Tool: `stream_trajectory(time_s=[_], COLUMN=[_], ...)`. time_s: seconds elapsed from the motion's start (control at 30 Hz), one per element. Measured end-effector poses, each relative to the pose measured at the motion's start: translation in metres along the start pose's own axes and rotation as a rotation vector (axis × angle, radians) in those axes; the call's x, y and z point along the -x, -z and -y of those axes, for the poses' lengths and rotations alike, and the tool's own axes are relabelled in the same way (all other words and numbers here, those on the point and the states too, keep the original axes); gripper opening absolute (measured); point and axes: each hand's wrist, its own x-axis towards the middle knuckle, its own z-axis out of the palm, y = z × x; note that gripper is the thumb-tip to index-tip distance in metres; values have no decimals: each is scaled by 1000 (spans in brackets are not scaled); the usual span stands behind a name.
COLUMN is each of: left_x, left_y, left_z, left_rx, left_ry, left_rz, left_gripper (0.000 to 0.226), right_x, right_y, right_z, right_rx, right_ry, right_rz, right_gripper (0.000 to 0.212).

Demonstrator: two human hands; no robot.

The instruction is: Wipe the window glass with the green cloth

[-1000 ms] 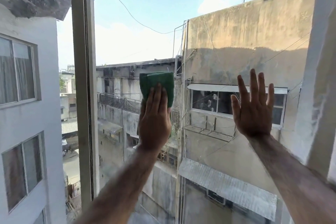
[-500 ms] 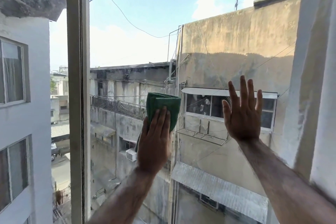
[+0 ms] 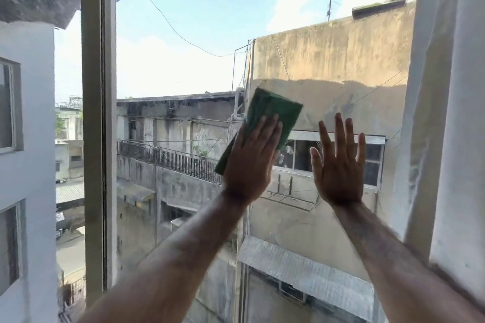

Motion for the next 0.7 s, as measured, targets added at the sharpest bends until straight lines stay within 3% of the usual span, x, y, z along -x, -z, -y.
stream_trajectory(time_s=[0.1,0.17,0.23,0.33,0.4,0.5,0.57,0.7], left_x=[61,65,37,-33,-62,-48,-1,115], left_y=[9,17,23,21,15,-2,-8,0], left_z=[1,25,46,47,26,-12,-31,-44], left_rx=[-73,-95,-116,-10,25,26,8,-40], left_ry=[-218,-306,-253,35,129,32,-71,-110], left_rz=[172,196,133,-15,-33,15,96,267], left_gripper=[69,68,62,52,52,60,66,85], right_x=[1,1,2,0,-1,0,-1,0], right_y=[3,3,3,1,1,3,4,6], right_z=[2,3,4,3,3,2,2,3], right_rx=[-7,-11,-12,-4,-6,-15,-14,-12], right_ry=[2,-12,-13,-8,-2,-6,-3,1], right_rz=[6,9,9,3,10,32,29,7], right_gripper=[60,60,60,59,59,59,59,58])
